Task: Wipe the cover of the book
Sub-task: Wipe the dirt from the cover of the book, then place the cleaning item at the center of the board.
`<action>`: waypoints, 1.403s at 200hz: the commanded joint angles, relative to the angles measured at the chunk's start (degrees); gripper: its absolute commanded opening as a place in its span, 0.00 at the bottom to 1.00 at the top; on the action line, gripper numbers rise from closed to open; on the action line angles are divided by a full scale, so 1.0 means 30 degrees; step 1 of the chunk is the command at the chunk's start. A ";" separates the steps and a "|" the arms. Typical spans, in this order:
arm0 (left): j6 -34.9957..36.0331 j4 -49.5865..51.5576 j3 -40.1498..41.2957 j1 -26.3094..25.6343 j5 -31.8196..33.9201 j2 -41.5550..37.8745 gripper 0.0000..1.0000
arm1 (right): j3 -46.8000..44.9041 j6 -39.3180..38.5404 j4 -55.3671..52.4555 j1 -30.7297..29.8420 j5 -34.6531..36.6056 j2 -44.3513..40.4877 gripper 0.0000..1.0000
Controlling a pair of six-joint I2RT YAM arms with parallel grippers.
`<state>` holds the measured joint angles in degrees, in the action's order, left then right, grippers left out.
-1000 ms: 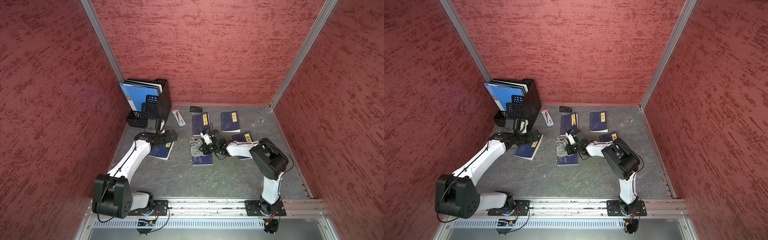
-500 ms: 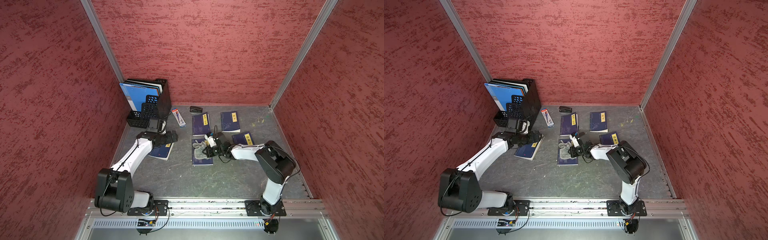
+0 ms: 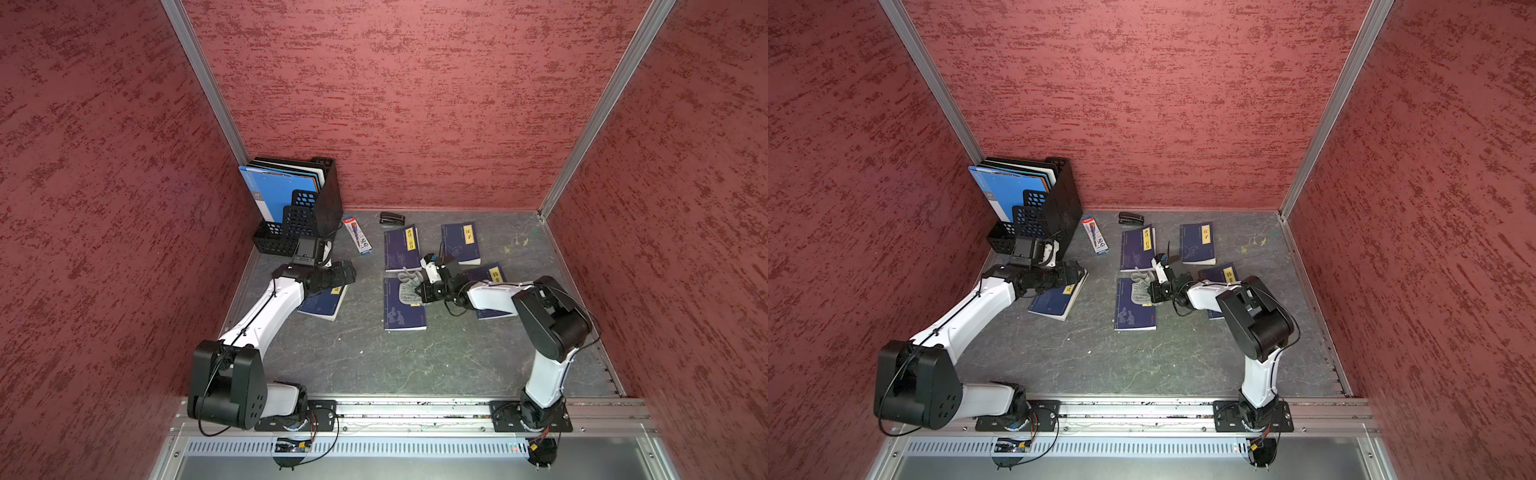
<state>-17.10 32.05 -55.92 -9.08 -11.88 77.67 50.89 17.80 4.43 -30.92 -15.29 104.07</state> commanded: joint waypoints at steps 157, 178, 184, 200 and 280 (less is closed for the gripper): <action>-0.0540 -0.0924 -0.0037 -0.2517 0.0148 0.0872 1.00 | -0.0279 0.0637 -0.6481 0.3388 0.7111 -0.4664 0.21; -0.0653 -0.1170 0.0021 -0.2793 0.0081 0.1156 1.00 | -0.0422 0.0683 -0.6333 0.3536 0.7294 -0.4066 0.27; -0.0679 -0.1219 -0.0045 -0.2899 0.0075 0.1295 1.00 | -0.0442 0.0729 -0.6257 0.3538 0.7290 -0.3942 0.29; -0.0730 -0.1280 -0.0161 -0.3187 0.0063 0.1639 1.00 | -0.0360 0.0816 -0.6376 0.3554 0.7480 -0.3676 0.38; -0.0959 -0.1624 -0.0417 -0.4238 0.0191 0.3092 1.00 | 0.0649 0.0957 -0.8019 0.3240 0.9100 -0.5745 0.63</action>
<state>-19.51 28.77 -55.94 -20.95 -11.60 85.69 50.22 20.60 -17.96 -20.49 9.82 91.48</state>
